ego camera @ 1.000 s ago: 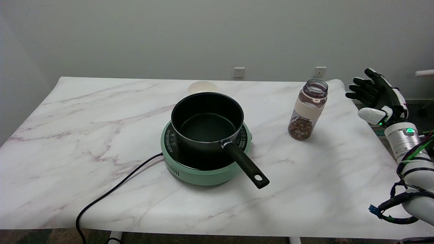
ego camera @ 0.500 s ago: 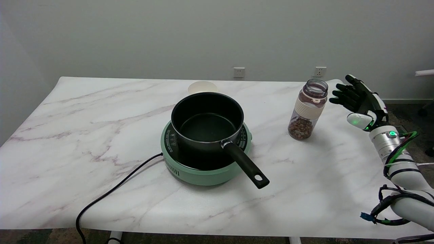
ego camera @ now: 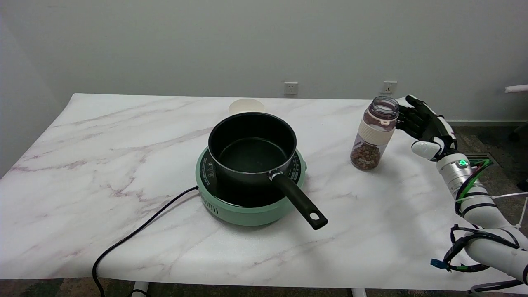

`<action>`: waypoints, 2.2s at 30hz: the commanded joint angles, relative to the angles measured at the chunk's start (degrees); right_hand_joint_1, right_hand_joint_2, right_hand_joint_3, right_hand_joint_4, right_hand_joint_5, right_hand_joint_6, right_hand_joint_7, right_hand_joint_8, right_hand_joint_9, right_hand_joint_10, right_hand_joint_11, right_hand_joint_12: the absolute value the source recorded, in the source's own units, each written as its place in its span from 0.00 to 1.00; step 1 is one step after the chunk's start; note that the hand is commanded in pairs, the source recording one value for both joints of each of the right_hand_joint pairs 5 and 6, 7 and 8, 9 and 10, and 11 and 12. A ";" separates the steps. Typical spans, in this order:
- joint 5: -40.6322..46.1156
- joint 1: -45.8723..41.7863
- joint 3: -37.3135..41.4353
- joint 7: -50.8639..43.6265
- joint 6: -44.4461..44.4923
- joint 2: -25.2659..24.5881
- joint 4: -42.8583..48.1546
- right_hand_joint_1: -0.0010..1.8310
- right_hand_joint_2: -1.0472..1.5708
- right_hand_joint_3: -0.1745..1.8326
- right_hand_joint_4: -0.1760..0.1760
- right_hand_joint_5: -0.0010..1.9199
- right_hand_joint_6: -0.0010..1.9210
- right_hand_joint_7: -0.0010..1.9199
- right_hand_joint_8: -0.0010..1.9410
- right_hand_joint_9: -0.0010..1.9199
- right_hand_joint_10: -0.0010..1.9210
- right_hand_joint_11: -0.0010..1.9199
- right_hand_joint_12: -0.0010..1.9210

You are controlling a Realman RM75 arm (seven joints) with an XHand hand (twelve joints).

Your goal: Pick up the bottle.

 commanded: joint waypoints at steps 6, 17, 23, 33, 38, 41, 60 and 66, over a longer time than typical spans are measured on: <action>-5.32 12.00 -7.65 3.19 -1.97 -3.25 -9.38 0.63 0.06 0.56 0.50 0.11 0.11 0.21 0.21 0.24 0.24 0.31 0.31; -10.93 14.93 -8.28 4.70 -2.14 -5.70 -10.00 0.63 0.06 0.55 0.50 0.11 0.11 0.22 0.22 0.25 0.25 0.31 0.31; -11.04 15.24 -8.28 4.70 -1.90 -6.55 -9.59 0.63 0.05 0.54 0.50 0.11 0.11 0.22 0.22 0.25 0.25 0.31 0.31; -11.71 14.63 -8.28 4.70 -0.58 -6.55 -9.20 0.68 0.07 0.45 0.50 0.13 0.13 0.25 0.25 0.26 0.26 0.32 0.32; -11.71 14.15 -7.99 4.70 -0.46 -6.55 -9.23 0.72 0.13 0.56 0.50 0.13 0.13 0.27 0.27 0.28 0.28 0.33 0.33; -11.71 13.96 -7.80 4.70 -0.46 -6.63 -9.25 0.75 0.19 0.61 0.50 0.15 0.15 0.31 0.30 0.29 0.29 0.35 0.35; -11.20 13.19 -5.76 7.13 0.78 -6.71 -10.41 0.80 0.52 0.65 0.50 0.55 0.55 0.50 0.49 0.55 0.55 0.43 0.43; -11.31 13.16 -5.64 8.14 1.54 -6.71 -10.88 0.81 0.56 0.60 0.50 0.65 0.65 0.56 0.56 0.61 0.61 0.50 0.50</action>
